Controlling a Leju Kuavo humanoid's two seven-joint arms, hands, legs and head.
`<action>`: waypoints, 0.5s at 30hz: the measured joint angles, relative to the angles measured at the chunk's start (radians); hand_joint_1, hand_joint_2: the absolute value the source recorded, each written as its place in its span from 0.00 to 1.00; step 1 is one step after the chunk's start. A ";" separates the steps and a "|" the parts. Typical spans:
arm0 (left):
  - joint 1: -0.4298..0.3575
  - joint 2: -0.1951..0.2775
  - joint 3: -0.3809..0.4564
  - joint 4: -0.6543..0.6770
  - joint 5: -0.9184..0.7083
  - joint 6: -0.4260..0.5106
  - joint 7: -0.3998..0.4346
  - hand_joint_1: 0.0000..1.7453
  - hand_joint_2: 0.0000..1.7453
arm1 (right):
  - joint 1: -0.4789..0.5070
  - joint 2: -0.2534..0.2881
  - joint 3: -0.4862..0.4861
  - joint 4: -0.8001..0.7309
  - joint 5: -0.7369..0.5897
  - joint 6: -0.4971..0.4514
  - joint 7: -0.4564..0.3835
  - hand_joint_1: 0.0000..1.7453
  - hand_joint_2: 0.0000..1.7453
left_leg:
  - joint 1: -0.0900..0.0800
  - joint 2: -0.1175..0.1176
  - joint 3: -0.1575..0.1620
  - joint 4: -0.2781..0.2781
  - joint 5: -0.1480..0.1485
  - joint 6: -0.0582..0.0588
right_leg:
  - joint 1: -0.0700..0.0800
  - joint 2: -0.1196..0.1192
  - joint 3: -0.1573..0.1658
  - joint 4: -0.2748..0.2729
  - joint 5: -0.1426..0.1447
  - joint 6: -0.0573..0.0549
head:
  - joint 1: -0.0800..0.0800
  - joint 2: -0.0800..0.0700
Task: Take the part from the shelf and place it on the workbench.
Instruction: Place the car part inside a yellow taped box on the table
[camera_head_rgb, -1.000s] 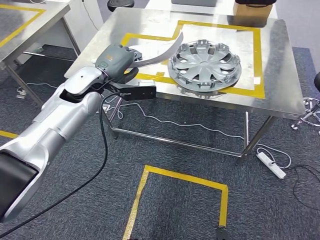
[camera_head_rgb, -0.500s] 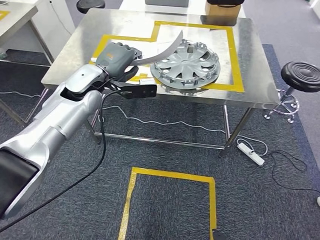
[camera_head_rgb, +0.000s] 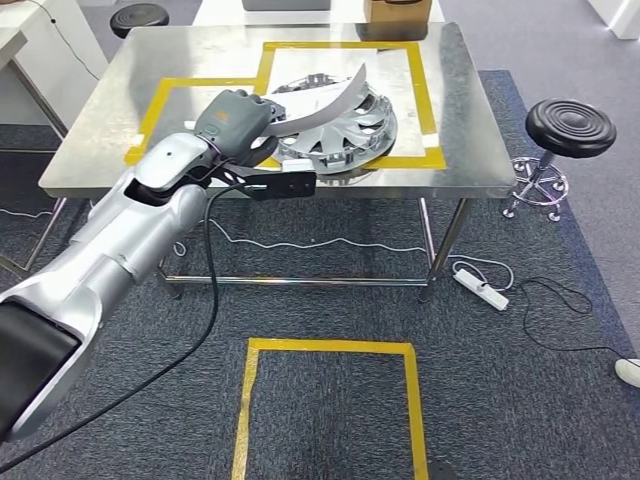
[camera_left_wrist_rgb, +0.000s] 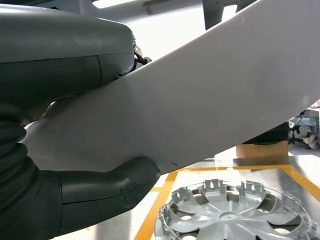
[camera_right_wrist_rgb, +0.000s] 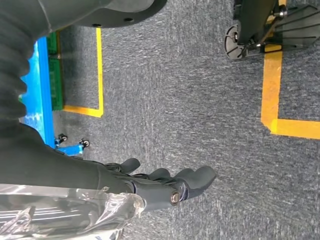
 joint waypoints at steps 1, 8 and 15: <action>0.000 0.000 0.000 0.002 0.000 0.000 0.001 1.00 1.00 | 0.000 0.000 0.000 0.000 0.002 0.000 0.001 0.00 1.00 | 0.001 0.000 0.000 -0.003 0.002 -0.008 | 0.001 0.000 -0.001 0.000 0.000 -0.002 | 0.000 0.000; 0.000 0.000 -0.001 0.011 0.002 0.000 0.002 1.00 1.00 | 0.000 0.000 0.003 0.000 0.004 0.000 0.004 0.00 1.00 | 0.002 0.000 -0.001 -0.008 0.006 -0.034 | 0.003 -0.002 -0.003 0.000 0.003 -0.010 | 0.001 0.000; 0.000 0.000 -0.004 0.019 -0.001 0.000 0.010 1.00 1.00 | 0.000 0.000 0.005 0.000 0.005 0.007 0.001 0.00 1.00 | 0.001 0.000 -0.003 -0.008 0.008 -0.032 | 0.001 -0.003 -0.002 -0.006 0.010 -0.006 | 0.001 0.000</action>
